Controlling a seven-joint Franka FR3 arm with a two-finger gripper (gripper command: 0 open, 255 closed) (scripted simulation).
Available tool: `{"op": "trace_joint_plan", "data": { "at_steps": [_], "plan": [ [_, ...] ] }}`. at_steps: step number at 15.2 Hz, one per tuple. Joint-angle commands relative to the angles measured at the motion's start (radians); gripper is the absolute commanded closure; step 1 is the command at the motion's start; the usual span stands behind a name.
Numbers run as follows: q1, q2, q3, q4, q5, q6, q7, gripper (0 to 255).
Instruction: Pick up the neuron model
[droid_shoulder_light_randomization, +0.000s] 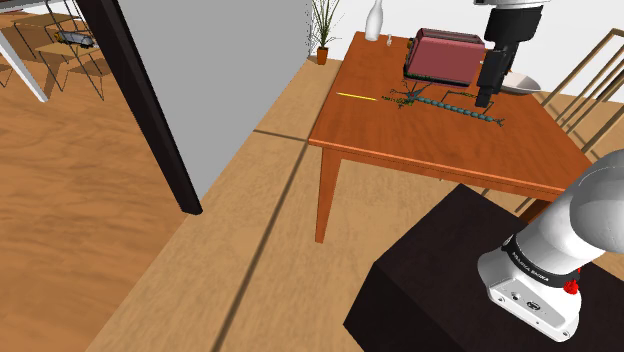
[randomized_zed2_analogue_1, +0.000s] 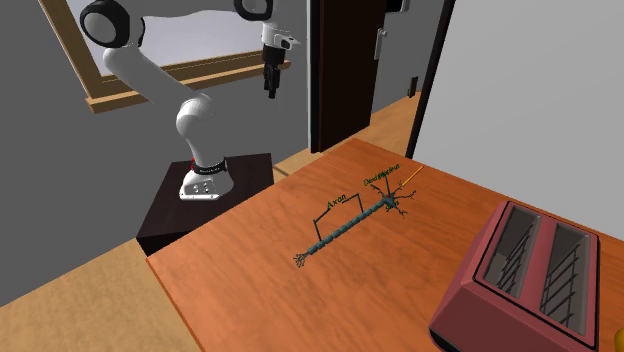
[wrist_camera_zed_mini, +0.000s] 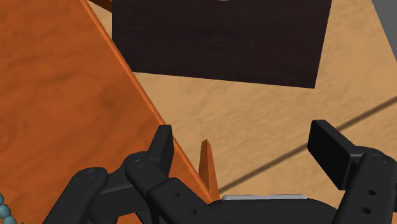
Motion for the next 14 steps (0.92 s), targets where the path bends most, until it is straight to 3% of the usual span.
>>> {"op": "trace_joint_plan", "data": {
  "at_steps": [1, 14],
  "plan": [
    [0.000, 0.000, 0.000, 0.000, 0.000, 0.000, 0.000, 0],
    [-0.066, 0.244, -0.265, 0.026, -0.173, 0.262, -0.359, 0]
  ]
}}
